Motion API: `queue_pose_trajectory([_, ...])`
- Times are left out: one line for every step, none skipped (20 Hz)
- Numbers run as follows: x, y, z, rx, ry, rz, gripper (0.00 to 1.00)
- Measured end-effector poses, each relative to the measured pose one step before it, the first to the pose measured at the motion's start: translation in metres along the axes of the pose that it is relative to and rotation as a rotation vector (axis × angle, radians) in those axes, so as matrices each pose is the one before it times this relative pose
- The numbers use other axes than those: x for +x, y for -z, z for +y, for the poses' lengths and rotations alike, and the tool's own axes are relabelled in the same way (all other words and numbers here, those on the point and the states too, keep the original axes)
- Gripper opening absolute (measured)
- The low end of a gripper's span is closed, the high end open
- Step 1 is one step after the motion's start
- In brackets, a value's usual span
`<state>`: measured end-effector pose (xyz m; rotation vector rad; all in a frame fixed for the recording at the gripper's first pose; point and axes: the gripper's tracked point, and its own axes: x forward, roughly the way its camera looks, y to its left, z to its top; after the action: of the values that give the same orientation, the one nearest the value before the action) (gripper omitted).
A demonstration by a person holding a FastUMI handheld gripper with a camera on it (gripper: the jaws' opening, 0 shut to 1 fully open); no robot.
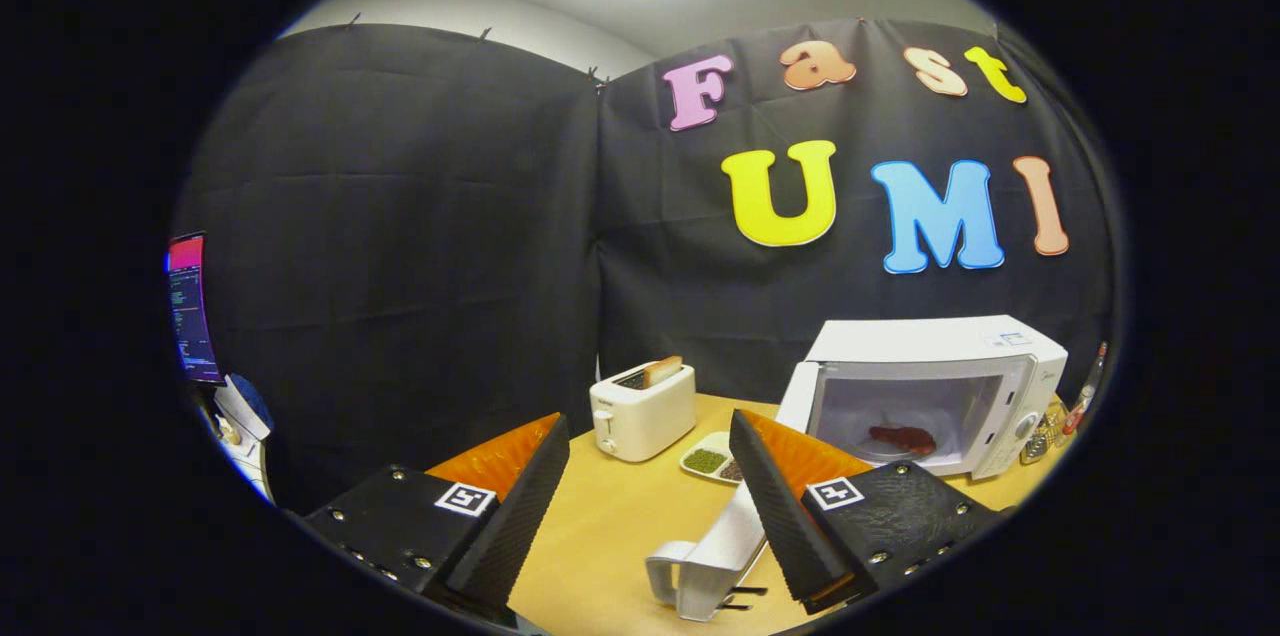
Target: Open the microwave, put the food inside, and close the microwave door.
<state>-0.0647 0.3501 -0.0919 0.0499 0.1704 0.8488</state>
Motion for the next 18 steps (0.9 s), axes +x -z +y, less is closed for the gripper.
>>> queue_pose_trajectory([-0.00029, 0.00519, 0.00777, 0.00155, -0.01213, 0.01032, 0.98])
queue_pose_trajectory([-0.00119, 0.00525, 0.00772, 0.00006, -0.01047, 0.01018, 0.98])
queue_pose_trajectory([-0.00046, 0.00442, 0.00696, 0.00111, -0.01499, 0.00787, 0.97])
queue_pose_trajectory([0.00292, 0.00554, 0.00681, -0.00063, -0.0109, 0.00992, 0.94])
queue_pose_trajectory([0.00201, 0.00587, 0.00657, -0.00487, -0.01275, 0.01203, 0.92])
queue_pose_trajectory([0.00016, 0.0062, 0.00368, -0.0054, -0.00654, 0.01266, 0.91])
queue_pose_trajectory([0.00326, 0.00798, 0.00419, 0.00068, -0.01394, 0.01808, 0.83])
queue_pose_trajectory([0.00175, 0.00952, 0.00406, 0.00314, -0.01189, 0.02197, 0.83])
queue_pose_trajectory([0.0018, 0.00888, 0.00273, 0.0038, -0.01135, 0.0202, 0.83])
queue_pose_trajectory([-0.00177, 0.00558, -0.00174, -0.00017, 0.01692, 0.013, 0.82])
queue_pose_trajectory([-0.00136, 0.00468, -0.00327, 0.00196, 0.01054, 0.01197, 0.53])
queue_pose_trajectory([0.00345, 0.00953, 0.0003, 0.01096, 0.00095, 0.01822, 0.42])
queue_pose_trajectory([0.00343, 0.00678, 0.00132, 0.01267, -0.01357, 0.02197, 0.36])
queue_pose_trajectory([0.00212, 0.00562, 0.00198, 0.0086, -0.01356, 0.02108, 0.36])
queue_pose_trajectory([0.00009, 0.00199, -0.01308, -0.00668, 0.05798, 0.00241, 0.36])
queue_pose_trajectory([-0.00009, 0.00045, -0.01859, -0.00307, 0.04978, 0.00384, 0.2])
queue_pose_trajectory([0.00613, 0.00745, -0.00365, 0.02385, -0.00748, 0.02558, 0.05])
queue_pose_trajectory([0.00125, 0.00657, 0.0012, 0.02789, -0.00185, 0.01778, 0.05])
